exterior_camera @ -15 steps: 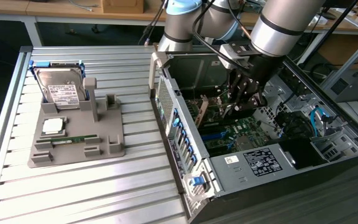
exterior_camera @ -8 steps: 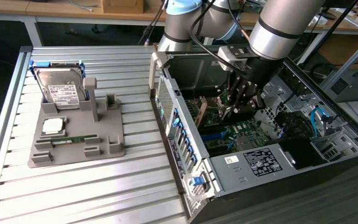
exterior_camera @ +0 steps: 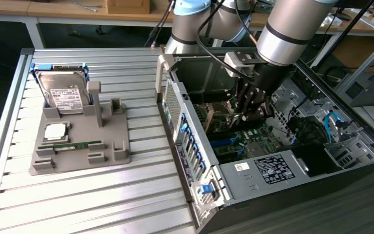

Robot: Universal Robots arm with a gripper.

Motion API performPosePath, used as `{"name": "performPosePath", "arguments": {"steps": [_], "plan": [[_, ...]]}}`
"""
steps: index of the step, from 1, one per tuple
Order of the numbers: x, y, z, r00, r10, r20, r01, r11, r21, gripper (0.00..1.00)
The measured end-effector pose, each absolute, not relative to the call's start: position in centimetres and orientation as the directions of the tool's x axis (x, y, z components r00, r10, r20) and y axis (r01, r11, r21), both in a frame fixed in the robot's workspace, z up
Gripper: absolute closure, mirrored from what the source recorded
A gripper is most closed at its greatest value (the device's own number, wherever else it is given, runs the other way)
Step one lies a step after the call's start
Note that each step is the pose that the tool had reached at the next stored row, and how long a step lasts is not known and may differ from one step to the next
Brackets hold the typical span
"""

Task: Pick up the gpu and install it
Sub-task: 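Insert the gpu into the slot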

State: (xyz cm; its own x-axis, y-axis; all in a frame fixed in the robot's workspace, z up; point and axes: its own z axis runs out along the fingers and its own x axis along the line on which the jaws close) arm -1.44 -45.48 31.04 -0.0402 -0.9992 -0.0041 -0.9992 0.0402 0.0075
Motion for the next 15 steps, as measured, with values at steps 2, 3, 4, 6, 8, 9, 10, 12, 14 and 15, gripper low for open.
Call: {"name": "performPosePath", "arguments": {"steps": [2, 3, 4, 6, 8, 9, 10, 12, 14, 15], "plan": [[-1.4, -45.5, 30.9, -0.040, -0.999, -0.002, -0.999, 0.040, 0.007, 0.73], [-1.5, -45.5, 30.8, -0.040, -0.999, -0.002, -0.999, 0.040, 0.007, 0.73], [-1.5, -45.5, 30.7, -0.040, -0.999, -0.002, -0.999, 0.040, 0.007, 0.73], [-1.7, -45.5, 30.6, -0.040, -0.999, -0.002, -0.999, 0.040, 0.007, 0.73], [-1.9, -45.5, 30.3, -0.041, -0.999, -0.001, -0.999, 0.041, 0.007, 0.73], [-2.0, -45.5, 30.2, -0.041, -0.999, -0.001, -0.999, 0.041, 0.007, 0.73], [-2.0, -45.5, 30.1, -0.041, -0.999, 0.000, -0.999, 0.041, 0.007, 0.73], [-2.2, -45.5, 29.8, -0.041, -0.999, 0.000, -0.999, 0.041, 0.007, 0.73], [-2.3, -45.5, 29.4, -0.041, -0.999, 0.001, -0.999, 0.041, 0.007, 0.73], [-2.4, -45.5, 29.3, -0.041, -0.999, 0.002, -0.999, 0.041, 0.007, 0.73]]}}
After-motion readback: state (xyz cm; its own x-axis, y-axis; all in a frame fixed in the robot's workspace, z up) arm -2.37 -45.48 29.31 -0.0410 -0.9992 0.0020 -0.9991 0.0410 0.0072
